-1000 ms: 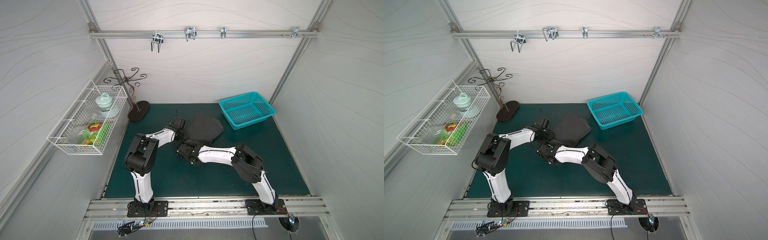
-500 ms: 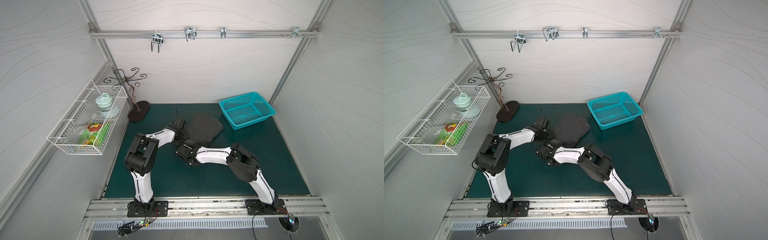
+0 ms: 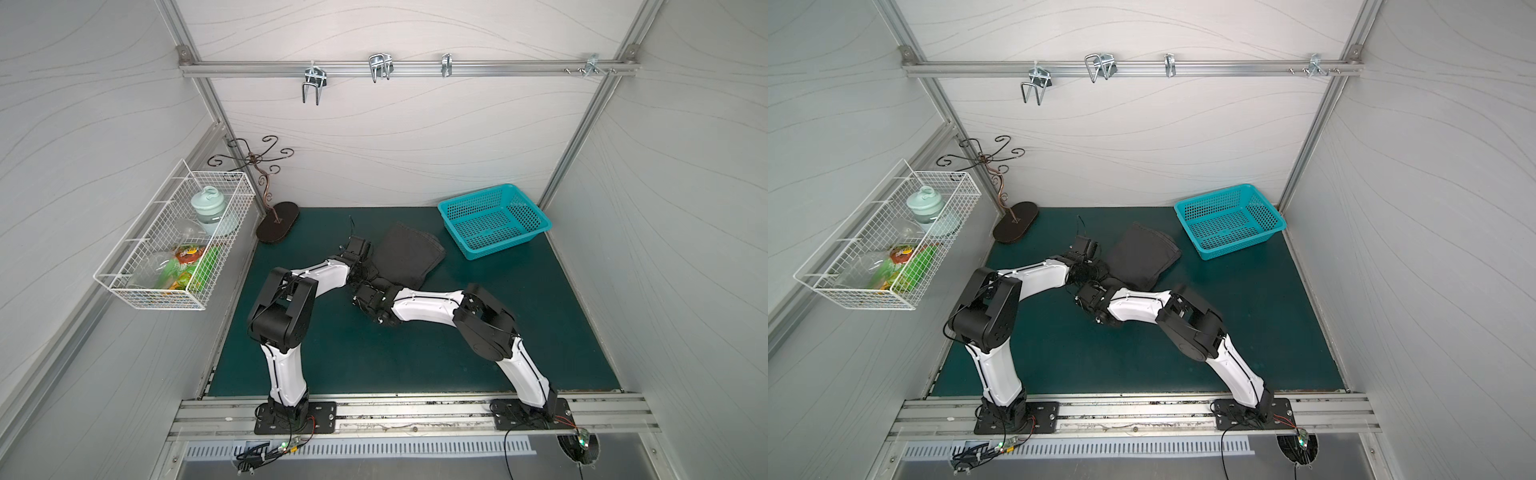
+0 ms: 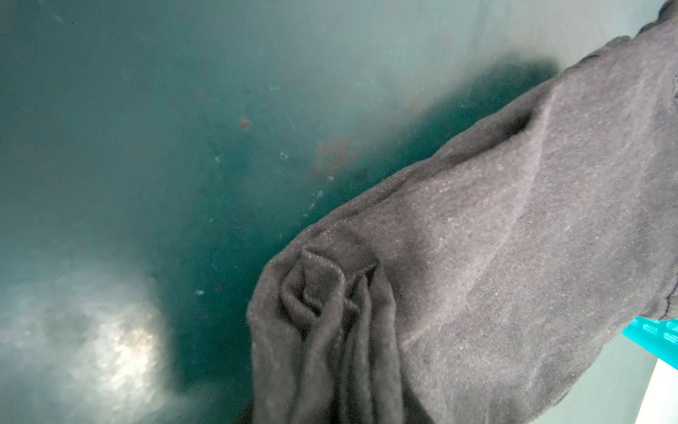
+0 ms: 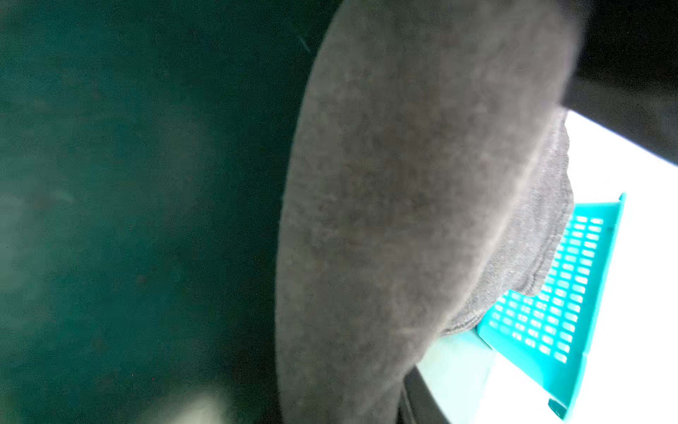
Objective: Roll up the long pants
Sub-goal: Roll the long pant at the center of the board.
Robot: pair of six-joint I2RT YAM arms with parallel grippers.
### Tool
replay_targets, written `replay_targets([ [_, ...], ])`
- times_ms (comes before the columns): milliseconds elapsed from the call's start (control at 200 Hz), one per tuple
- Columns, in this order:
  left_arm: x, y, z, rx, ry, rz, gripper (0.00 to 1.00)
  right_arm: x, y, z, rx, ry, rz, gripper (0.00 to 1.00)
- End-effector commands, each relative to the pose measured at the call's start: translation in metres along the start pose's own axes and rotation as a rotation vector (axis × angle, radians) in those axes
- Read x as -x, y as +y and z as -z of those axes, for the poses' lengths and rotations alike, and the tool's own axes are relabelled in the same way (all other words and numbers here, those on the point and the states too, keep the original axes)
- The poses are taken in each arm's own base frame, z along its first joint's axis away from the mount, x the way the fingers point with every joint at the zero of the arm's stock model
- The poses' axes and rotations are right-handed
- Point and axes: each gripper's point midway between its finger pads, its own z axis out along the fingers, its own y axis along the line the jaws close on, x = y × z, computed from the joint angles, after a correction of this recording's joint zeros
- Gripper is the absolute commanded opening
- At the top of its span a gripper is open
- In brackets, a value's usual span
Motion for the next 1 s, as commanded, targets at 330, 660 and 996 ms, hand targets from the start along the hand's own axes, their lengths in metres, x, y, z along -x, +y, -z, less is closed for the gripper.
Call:
replay_targets([
  [330,0.01,0.044,0.072,0.214,-0.101,-0.194,0.52,-0.035,0.067,-0.017,0.58,0.144,-0.056,0.0],
  [660,0.055,0.035,0.134,0.278,-0.314,-0.24,0.57,-0.042,0.084,-0.02,0.719,0.204,-0.106,0.0],
  [996,0.068,0.049,0.185,0.297,-0.474,-0.181,0.58,-0.038,0.103,0.0,1.033,0.2,-0.206,0.0],
])
